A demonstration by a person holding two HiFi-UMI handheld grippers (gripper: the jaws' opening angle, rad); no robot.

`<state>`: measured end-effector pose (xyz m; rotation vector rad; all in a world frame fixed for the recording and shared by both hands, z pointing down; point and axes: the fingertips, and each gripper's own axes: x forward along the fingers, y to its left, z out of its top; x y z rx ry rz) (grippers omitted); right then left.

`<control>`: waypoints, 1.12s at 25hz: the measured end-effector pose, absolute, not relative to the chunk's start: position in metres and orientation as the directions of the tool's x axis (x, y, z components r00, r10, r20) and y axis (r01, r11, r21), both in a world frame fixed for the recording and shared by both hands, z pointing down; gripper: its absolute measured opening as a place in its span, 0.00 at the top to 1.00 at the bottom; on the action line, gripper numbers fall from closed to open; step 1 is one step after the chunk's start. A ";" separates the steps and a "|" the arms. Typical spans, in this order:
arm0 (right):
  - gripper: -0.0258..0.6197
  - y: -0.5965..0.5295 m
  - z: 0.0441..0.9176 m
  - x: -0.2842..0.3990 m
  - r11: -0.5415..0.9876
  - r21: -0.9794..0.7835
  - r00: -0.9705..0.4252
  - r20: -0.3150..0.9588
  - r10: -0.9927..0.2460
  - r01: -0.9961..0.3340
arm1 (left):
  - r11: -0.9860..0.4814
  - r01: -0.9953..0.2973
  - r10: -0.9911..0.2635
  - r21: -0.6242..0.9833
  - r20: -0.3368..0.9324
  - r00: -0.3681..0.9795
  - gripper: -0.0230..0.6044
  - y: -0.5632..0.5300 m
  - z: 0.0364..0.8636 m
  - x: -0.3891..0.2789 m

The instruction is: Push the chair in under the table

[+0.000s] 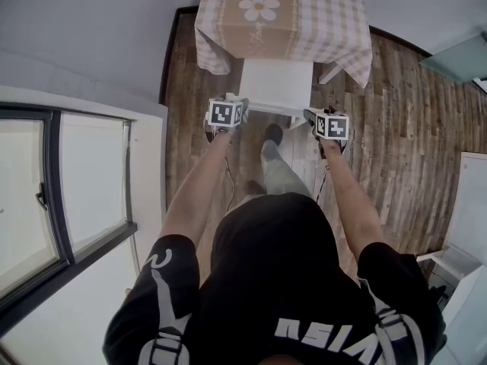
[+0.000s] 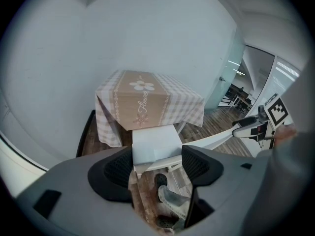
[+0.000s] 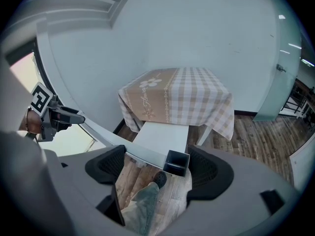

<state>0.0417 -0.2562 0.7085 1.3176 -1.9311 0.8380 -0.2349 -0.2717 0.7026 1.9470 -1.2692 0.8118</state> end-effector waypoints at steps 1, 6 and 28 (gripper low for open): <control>0.31 -0.261 0.709 0.043 0.290 -0.142 -0.283 0.798 -0.532 -0.946 | -0.303 -0.933 -0.520 0.195 0.787 0.333 0.45 -0.275 0.703 -0.234; 0.31 -0.281 0.708 0.049 0.293 -0.136 -0.279 0.802 -0.529 -0.946 | -0.296 -0.934 -0.521 0.199 0.786 0.332 0.45 -0.291 0.703 -0.228; 0.31 -0.335 0.709 0.053 0.288 -0.142 -0.279 0.807 -0.520 -0.947 | -0.300 -0.932 -0.537 0.204 0.771 0.342 0.45 -0.347 0.704 -0.224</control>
